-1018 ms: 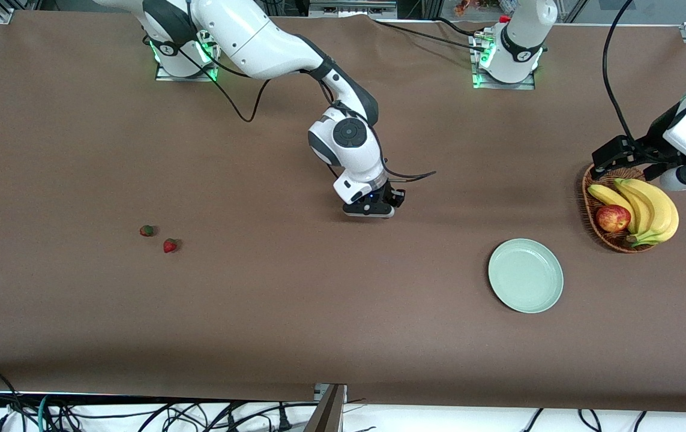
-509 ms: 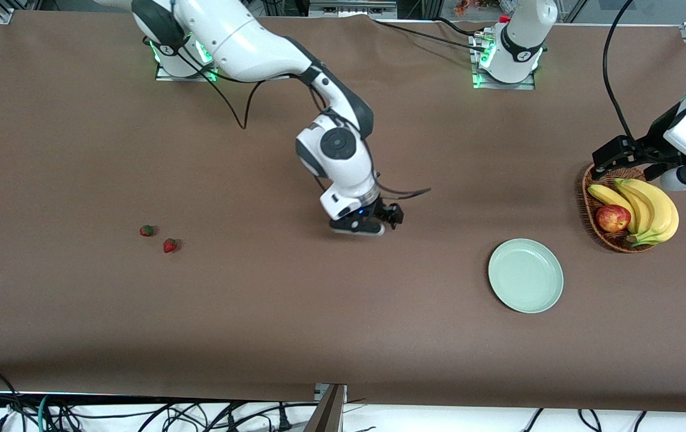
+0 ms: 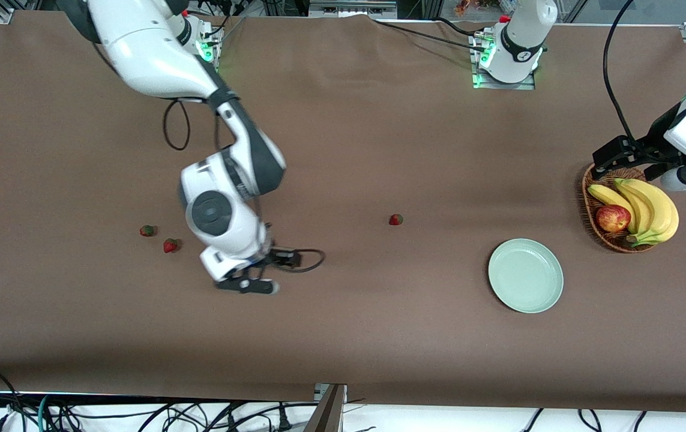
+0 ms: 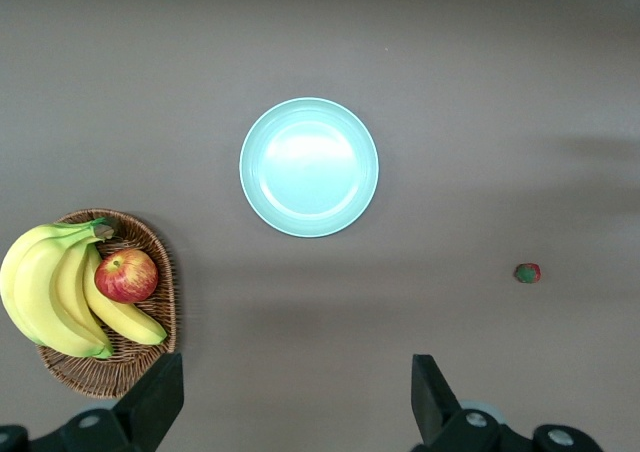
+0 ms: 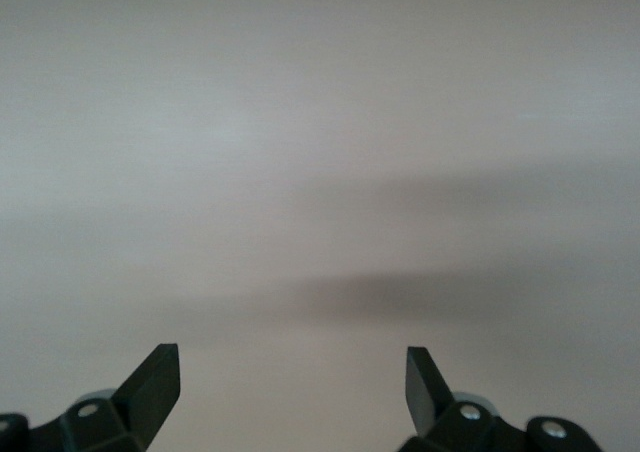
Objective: Collect all strawberries into plate
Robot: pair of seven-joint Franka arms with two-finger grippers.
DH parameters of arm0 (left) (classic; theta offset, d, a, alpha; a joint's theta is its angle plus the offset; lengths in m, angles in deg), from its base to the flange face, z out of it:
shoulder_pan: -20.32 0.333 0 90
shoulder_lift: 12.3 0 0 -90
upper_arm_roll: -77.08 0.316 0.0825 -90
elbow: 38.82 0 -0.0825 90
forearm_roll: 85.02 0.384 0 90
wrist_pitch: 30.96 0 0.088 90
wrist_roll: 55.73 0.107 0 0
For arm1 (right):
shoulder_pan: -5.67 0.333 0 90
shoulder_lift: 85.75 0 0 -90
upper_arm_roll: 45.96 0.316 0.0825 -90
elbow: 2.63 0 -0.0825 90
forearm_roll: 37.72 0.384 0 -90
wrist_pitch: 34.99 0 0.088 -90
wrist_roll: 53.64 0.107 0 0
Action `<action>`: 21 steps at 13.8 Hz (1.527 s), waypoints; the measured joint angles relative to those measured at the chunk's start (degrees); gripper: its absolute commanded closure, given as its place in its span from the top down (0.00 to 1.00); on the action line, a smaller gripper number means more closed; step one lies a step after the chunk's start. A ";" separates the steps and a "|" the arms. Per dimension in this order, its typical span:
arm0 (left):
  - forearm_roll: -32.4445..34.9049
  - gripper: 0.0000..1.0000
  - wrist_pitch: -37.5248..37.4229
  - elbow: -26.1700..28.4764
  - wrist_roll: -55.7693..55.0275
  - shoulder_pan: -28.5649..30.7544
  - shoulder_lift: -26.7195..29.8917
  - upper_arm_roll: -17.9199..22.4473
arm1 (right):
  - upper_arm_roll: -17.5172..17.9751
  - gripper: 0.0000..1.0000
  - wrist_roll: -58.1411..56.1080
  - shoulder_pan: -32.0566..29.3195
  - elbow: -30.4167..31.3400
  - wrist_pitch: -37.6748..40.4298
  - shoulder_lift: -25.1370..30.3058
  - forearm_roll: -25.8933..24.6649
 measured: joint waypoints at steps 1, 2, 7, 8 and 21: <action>0.00 1.00 0.00 0.00 0.00 0.01 -0.03 0.00 | -0.05 1.00 -0.94 -1.87 0.00 2.87 0.18 -0.02; 0.00 1.00 0.00 0.01 0.00 0.03 -0.14 0.02 | -0.19 1.00 -1.50 -3.57 0.06 5.49 0.16 -0.09; 0.00 1.00 0.00 0.01 0.00 0.43 -1.32 0.41 | -5.27 1.00 -12.68 -8.41 2.50 10.73 0.04 -0.53; 0.00 1.00 0.00 -0.02 0.00 0.53 -1.30 0.45 | -6.19 1.00 -13.45 -8.44 3.31 10.72 0.04 -0.53; -0.02 1.00 -1.78 -0.02 0.41 0.54 -3.99 0.04 | -8.21 1.00 -26.14 -11.92 18.69 -4.36 2.06 0.12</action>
